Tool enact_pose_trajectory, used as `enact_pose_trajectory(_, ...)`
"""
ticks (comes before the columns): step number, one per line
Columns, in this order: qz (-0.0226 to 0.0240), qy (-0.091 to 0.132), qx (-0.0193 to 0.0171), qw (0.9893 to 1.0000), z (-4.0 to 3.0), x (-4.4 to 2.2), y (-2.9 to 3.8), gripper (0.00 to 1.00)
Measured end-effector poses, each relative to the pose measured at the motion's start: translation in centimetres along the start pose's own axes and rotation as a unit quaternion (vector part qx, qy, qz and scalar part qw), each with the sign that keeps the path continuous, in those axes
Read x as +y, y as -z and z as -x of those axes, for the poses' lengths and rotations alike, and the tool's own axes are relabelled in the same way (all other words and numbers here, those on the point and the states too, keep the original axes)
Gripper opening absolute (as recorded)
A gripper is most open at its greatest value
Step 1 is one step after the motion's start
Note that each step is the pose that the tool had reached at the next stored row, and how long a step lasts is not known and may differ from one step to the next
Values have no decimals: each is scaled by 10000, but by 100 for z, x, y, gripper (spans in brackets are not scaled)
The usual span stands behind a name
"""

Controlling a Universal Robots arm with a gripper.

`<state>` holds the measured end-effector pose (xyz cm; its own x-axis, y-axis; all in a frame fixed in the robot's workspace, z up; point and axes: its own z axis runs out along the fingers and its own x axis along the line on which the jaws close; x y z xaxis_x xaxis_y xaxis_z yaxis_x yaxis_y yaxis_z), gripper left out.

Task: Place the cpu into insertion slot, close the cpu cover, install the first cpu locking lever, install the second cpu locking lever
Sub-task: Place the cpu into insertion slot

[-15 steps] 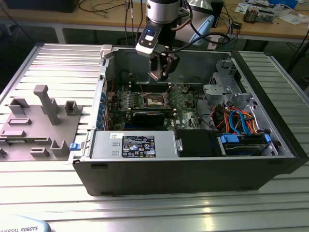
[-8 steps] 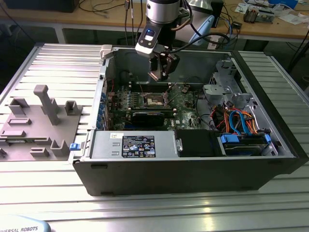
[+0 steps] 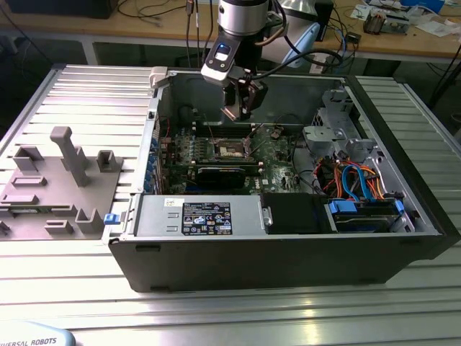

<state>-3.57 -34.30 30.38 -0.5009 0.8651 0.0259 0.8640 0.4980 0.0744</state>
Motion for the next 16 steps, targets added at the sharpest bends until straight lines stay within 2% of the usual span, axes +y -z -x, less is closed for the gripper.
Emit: enact_pose_trajectory(16,3,-114,-9,9999,0,0,-4,54)
